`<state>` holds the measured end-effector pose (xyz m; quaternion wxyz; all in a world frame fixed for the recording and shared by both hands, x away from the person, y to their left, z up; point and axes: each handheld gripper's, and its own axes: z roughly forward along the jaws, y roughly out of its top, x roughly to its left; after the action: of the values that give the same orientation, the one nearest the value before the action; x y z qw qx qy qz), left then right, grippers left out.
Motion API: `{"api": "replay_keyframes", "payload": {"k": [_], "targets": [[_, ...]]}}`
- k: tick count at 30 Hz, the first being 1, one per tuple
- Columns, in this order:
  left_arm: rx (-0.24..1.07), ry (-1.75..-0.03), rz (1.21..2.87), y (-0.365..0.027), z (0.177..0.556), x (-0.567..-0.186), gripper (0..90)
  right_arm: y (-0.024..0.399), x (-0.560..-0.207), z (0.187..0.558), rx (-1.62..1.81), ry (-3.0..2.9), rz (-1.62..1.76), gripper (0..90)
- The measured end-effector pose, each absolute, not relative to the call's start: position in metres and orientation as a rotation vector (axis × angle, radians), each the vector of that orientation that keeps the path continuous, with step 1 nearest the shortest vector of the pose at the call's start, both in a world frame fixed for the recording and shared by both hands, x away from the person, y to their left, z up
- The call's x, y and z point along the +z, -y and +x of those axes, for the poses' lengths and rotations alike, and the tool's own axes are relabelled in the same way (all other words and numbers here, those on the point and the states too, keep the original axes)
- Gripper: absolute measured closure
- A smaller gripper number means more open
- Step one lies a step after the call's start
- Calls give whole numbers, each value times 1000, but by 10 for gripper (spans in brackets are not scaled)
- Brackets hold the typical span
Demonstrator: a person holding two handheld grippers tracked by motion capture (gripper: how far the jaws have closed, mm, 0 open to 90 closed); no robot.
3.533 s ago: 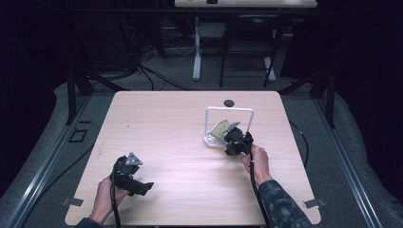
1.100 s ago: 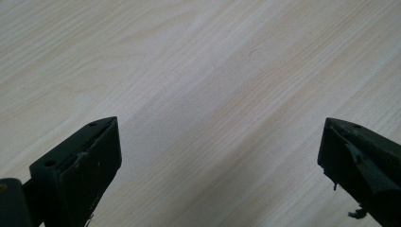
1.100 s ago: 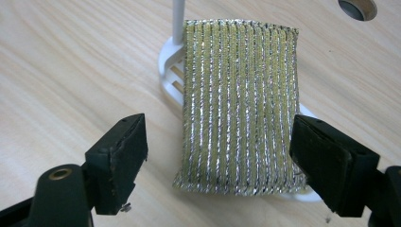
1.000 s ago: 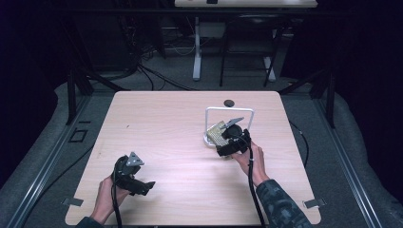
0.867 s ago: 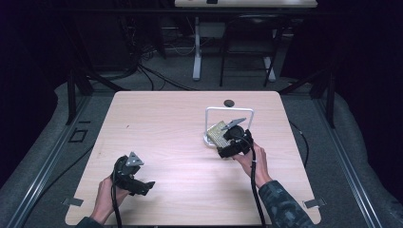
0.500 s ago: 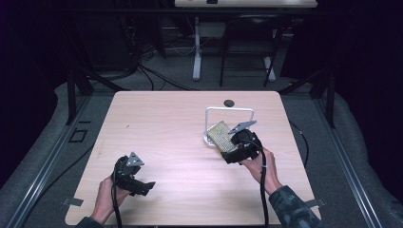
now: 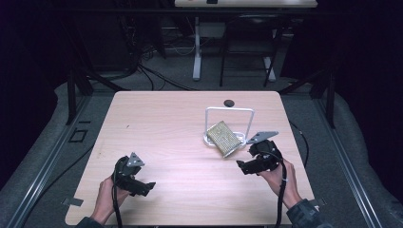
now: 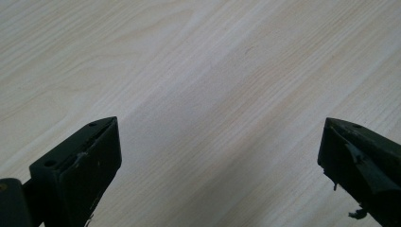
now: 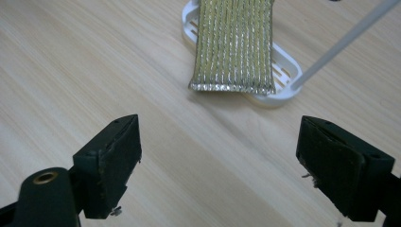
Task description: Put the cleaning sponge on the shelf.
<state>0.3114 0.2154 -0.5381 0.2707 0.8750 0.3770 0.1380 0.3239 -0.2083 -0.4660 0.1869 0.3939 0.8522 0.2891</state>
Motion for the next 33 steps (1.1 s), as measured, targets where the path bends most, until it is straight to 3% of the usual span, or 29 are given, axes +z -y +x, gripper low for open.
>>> {"api": "replay_keyframes", "payload": {"k": [14, 33], "targets": [[369, -1018, 2362, -215, 310, -539, 5, 254, -476, 288, 788, -2334, 1224, 136], [351, -1007, 2386, -213, 313, -541, 6, 296, -520, 263, 683, -2312, 1383, 130]]}}
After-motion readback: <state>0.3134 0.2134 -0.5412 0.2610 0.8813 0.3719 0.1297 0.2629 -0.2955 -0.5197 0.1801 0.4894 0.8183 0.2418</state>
